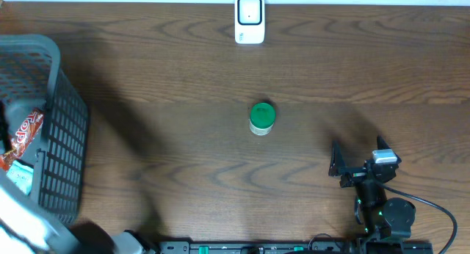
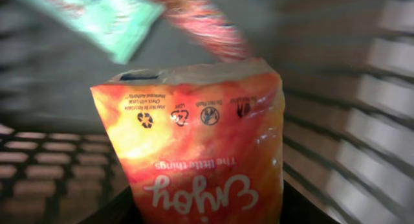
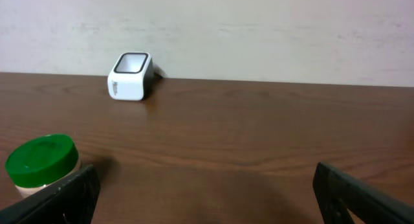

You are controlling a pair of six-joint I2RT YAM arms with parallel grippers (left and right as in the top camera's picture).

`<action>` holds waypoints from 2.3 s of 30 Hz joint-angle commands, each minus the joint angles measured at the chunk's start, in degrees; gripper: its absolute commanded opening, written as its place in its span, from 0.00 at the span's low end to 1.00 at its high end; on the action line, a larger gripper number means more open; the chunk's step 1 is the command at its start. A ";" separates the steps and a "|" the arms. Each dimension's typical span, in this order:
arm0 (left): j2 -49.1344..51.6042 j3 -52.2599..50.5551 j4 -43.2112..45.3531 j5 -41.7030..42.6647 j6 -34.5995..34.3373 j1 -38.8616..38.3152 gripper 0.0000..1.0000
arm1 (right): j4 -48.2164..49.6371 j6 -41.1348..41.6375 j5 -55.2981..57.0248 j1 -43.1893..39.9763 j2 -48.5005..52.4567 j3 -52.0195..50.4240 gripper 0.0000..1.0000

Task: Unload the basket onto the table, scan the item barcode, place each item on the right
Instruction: 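Carry the orange box with the left gripper and place it left of the jar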

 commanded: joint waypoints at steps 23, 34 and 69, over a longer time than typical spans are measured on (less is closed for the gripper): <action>-5.03 -14.12 7.80 -26.45 -35.34 -70.55 0.57 | -0.22 0.81 0.26 0.22 -0.31 -0.04 0.99; 23.78 -14.12 12.15 -18.29 -47.34 -72.13 0.57 | -0.22 0.79 0.26 0.22 -0.31 -0.04 0.99; -24.59 -9.97 14.82 -33.97 7.17 -40.28 0.98 | -0.22 0.81 0.26 0.22 -0.31 -0.04 0.99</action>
